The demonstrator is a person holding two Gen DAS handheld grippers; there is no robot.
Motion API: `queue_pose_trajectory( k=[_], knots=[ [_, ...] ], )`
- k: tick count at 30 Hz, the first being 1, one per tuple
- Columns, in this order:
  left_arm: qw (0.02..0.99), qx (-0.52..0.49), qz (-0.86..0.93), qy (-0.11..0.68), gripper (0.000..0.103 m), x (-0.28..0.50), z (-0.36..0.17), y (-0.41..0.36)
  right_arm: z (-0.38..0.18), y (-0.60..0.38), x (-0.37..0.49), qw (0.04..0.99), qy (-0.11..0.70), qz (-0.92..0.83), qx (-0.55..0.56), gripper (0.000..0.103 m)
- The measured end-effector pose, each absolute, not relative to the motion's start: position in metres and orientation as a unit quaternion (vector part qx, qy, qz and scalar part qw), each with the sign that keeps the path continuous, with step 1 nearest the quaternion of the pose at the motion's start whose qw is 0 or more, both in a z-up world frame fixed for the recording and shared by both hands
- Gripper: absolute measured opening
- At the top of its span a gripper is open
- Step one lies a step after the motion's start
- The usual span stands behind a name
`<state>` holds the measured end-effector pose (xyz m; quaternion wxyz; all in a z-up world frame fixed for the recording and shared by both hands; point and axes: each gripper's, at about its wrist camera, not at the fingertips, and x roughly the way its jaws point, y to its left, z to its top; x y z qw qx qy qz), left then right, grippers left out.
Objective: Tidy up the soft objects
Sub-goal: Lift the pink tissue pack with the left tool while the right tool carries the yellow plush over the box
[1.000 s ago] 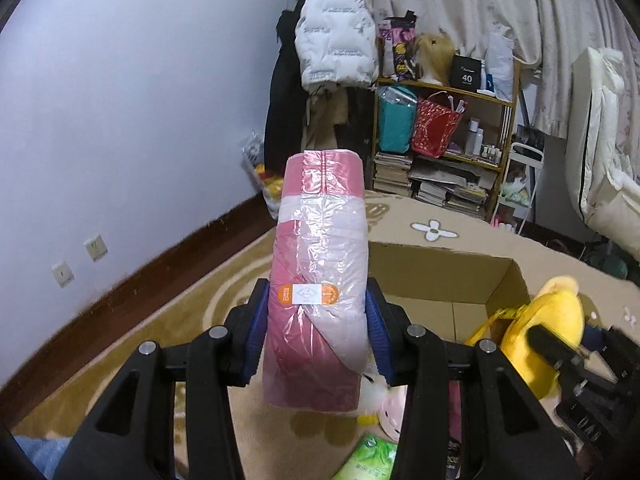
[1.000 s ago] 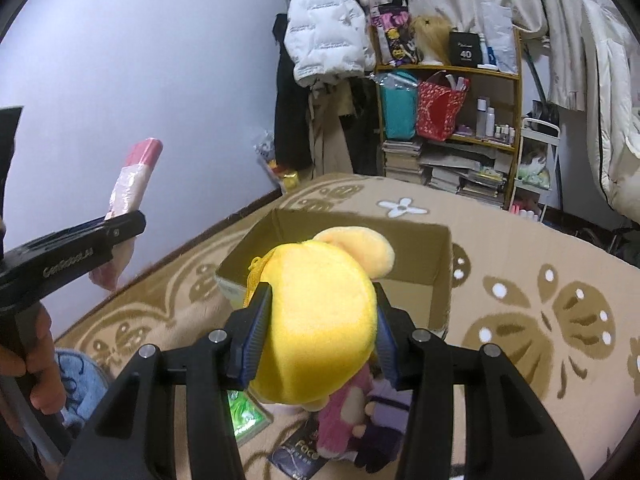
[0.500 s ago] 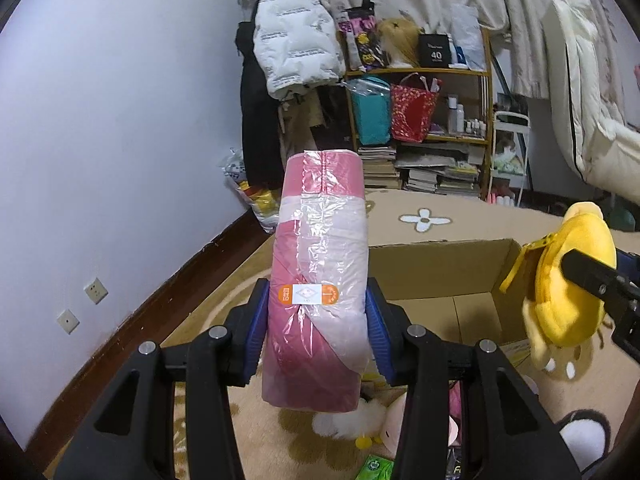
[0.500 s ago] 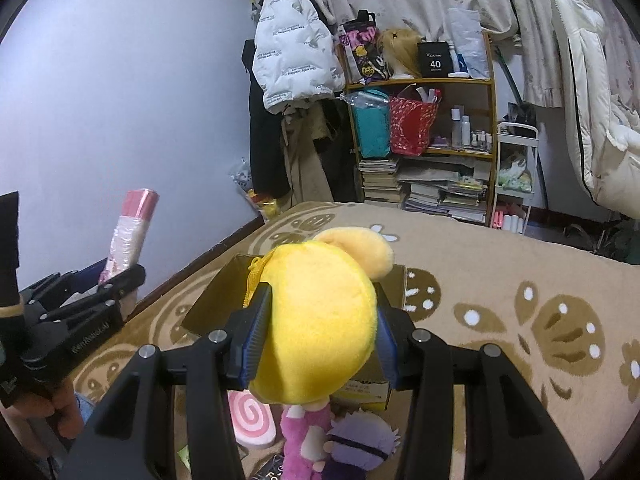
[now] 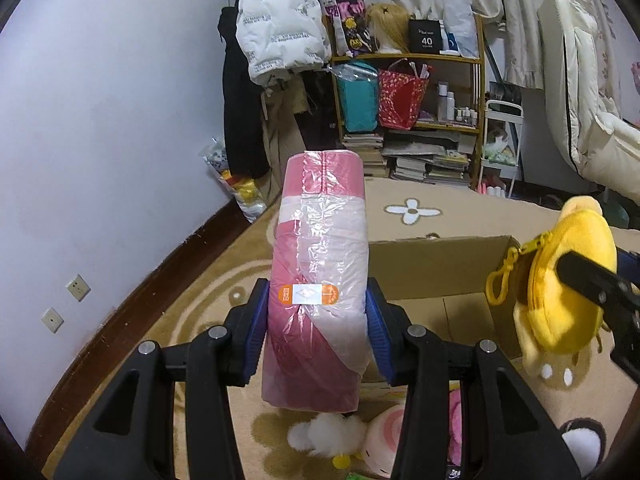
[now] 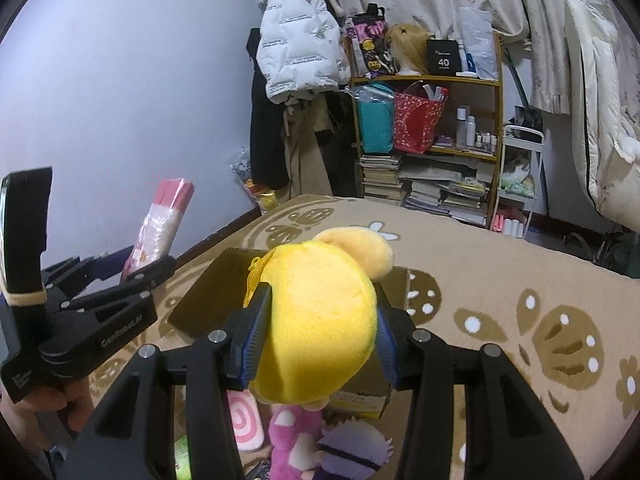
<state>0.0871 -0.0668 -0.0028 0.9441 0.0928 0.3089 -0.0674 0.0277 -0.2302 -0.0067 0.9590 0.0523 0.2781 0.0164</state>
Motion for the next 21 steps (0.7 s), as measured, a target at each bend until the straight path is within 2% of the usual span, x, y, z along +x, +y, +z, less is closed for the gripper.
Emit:
queue_pose_trajectory(
  k=[4, 21],
  knots=[
    [0.939, 0.066, -0.084, 0.328, 0.044, 0.092, -0.008, -0.065, -0.012, -0.240, 0.036, 0.958, 0.281, 0.009, 0.063, 0.051],
    [0.919, 0.078, -0.074, 0.379, 0.044, 0.108, -0.049, -0.066, -0.040, -0.242, 0.057, 0.943, 0.324, 0.001, 0.069, 0.052]
  ],
)
